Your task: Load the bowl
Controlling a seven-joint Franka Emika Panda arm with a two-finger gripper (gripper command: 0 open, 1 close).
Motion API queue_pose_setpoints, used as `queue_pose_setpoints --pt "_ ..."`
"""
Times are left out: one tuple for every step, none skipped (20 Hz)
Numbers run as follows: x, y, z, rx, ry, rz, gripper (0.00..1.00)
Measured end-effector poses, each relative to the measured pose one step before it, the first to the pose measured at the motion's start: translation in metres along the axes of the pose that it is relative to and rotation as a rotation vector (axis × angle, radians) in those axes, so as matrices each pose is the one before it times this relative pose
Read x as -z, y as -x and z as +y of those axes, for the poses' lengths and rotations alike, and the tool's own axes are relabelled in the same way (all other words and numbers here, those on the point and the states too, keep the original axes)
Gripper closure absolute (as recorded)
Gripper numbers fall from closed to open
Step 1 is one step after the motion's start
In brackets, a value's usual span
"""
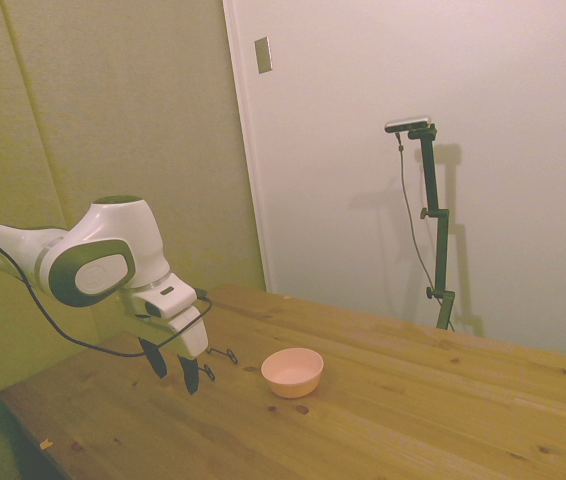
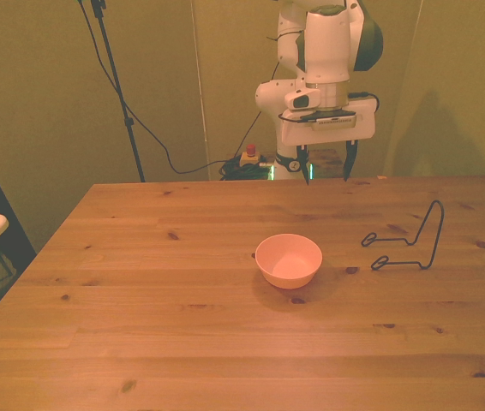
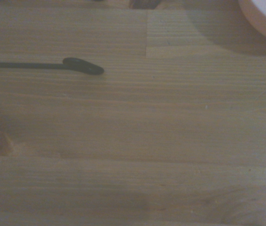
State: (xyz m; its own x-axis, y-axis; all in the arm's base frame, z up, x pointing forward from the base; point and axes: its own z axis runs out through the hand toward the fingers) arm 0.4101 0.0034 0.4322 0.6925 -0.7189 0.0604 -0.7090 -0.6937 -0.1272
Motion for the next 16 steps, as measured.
queue_pose_setpoints --pt "-0.00005 -0.00019 -0.00024 0.00021 -0.00088 0.00070 0.00" --pt "-0.00021 -0.00005 -0.00099 0.00168 -0.00296 0.00246 0.00" --pt "-0.00026 -0.00086 -0.00091 0.00019 -0.00280 0.00274 0.00" --pt "0.00088 -0.00303 -0.00231 -0.00104 -0.00869 0.00818 0.00" --pt "0.00172 -0.00482 -0.00327 -0.00244 -0.00917 0.00737 0.00" --pt "0.00176 -0.00643 -0.00378 -0.00318 -0.00748 0.00642 0.00" --pt "0.00209 -0.00767 -0.00364 -0.00285 -0.00424 0.00835 0.00" --pt "0.00256 -0.00864 -0.00392 -0.00374 -0.00180 0.00914 0.00" --pt "0.00265 -0.00892 -0.00400 -0.00609 -0.00093 0.01137 0.00" --pt "0.00222 -0.00917 -0.00423 -0.00919 -0.00088 0.01436 0.00" --pt "0.00145 -0.00898 -0.00433 -0.01073 -0.00149 0.01641 0.00" --pt "-0.00001 -0.00812 -0.00425 -0.01309 0.00129 0.01181 0.00" --pt "-0.00162 -0.00852 -0.00404 -0.01331 0.00582 0.01230 0.00" --pt "-0.00276 -0.00861 -0.00415 -0.01656 0.00450 0.01166 0.00" --pt "-0.00429 -0.00816 -0.00463 -0.01391 0.00448 0.00721 0.00" --pt "-0.00531 -0.00824 -0.00456 -0.01624 0.00593 0.00456 0.00"
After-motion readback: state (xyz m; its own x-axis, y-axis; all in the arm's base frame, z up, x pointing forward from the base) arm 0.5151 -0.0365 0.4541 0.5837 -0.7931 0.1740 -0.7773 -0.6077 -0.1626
